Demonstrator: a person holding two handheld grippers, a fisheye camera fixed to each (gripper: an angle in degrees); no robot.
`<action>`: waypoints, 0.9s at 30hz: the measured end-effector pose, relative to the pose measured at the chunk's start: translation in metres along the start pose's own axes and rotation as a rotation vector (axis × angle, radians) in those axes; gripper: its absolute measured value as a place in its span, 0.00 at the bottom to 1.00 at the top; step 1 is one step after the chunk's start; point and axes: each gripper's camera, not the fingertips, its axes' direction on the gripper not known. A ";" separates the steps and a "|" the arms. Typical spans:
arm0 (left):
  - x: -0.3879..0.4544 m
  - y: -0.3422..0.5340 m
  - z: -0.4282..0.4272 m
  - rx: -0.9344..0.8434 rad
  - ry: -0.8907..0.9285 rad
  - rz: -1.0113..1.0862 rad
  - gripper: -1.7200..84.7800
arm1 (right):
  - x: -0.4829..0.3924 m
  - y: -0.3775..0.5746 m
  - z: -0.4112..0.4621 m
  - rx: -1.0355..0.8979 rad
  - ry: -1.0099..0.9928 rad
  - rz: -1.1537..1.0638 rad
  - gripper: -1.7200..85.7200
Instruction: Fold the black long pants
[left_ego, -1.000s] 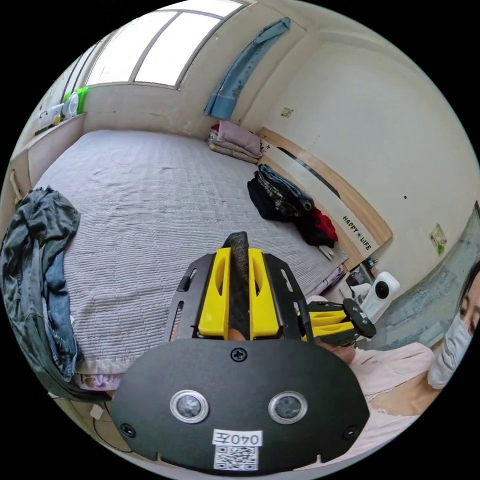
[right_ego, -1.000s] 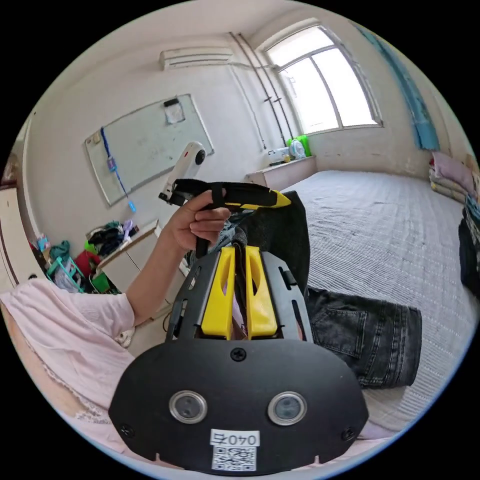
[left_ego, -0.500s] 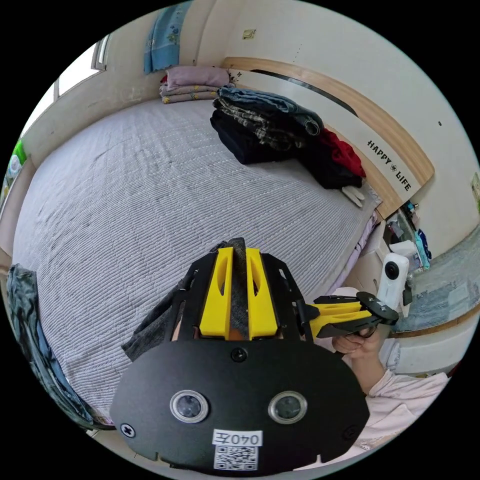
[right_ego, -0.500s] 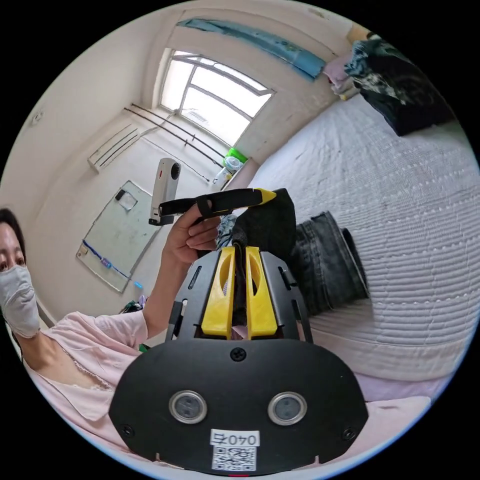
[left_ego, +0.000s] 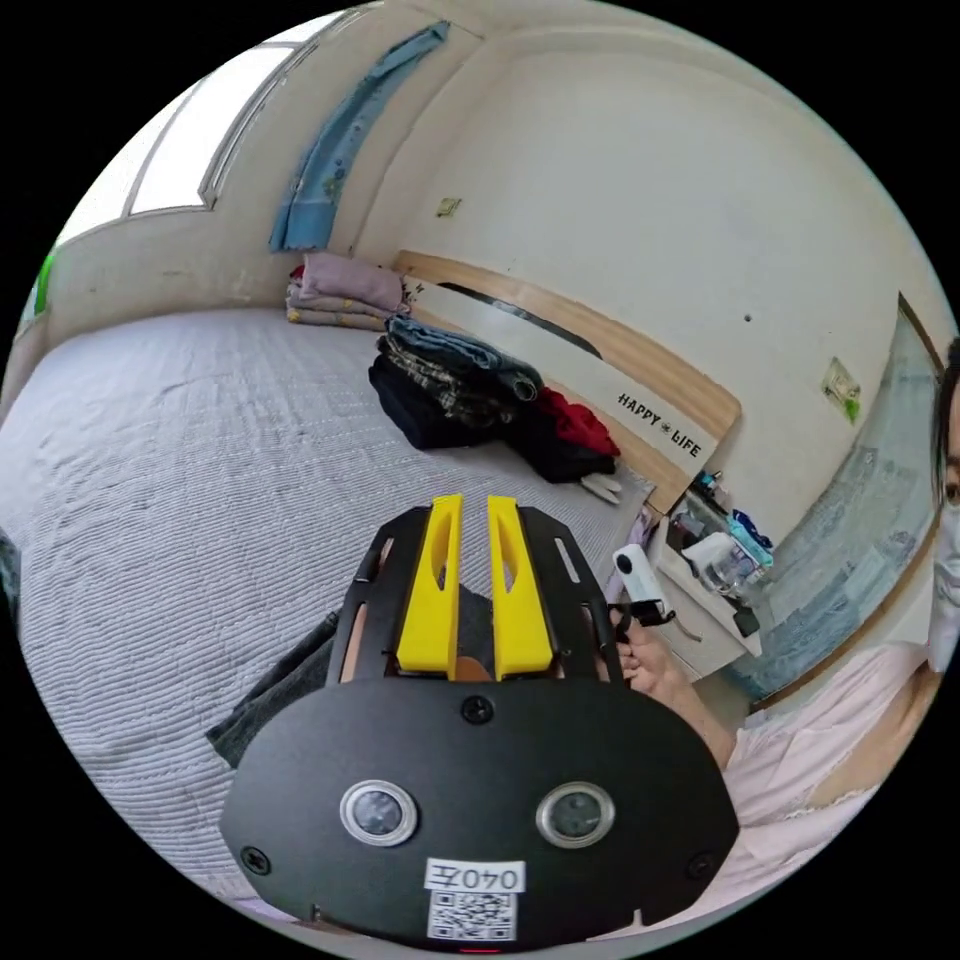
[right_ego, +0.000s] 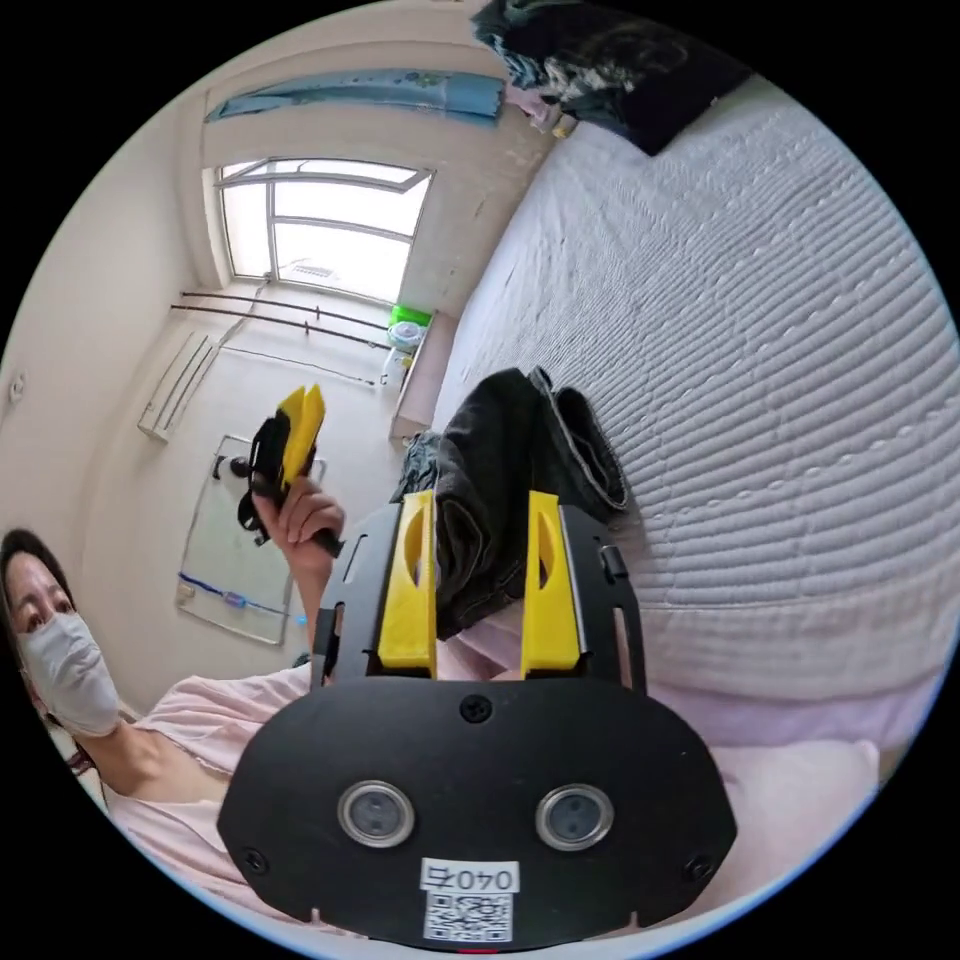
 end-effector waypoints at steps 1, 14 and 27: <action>0.004 0.021 -0.022 0.013 -0.054 0.043 0.01 | -0.023 0.002 -0.012 0.056 0.110 -0.070 0.12; 0.016 0.296 0.074 -0.416 -0.501 0.276 0.01 | -0.131 -0.002 0.116 -0.180 0.829 -0.467 0.01; -0.014 0.339 0.082 -0.359 -0.432 0.204 0.01 | -0.122 -0.104 0.091 -0.170 0.566 -0.327 0.17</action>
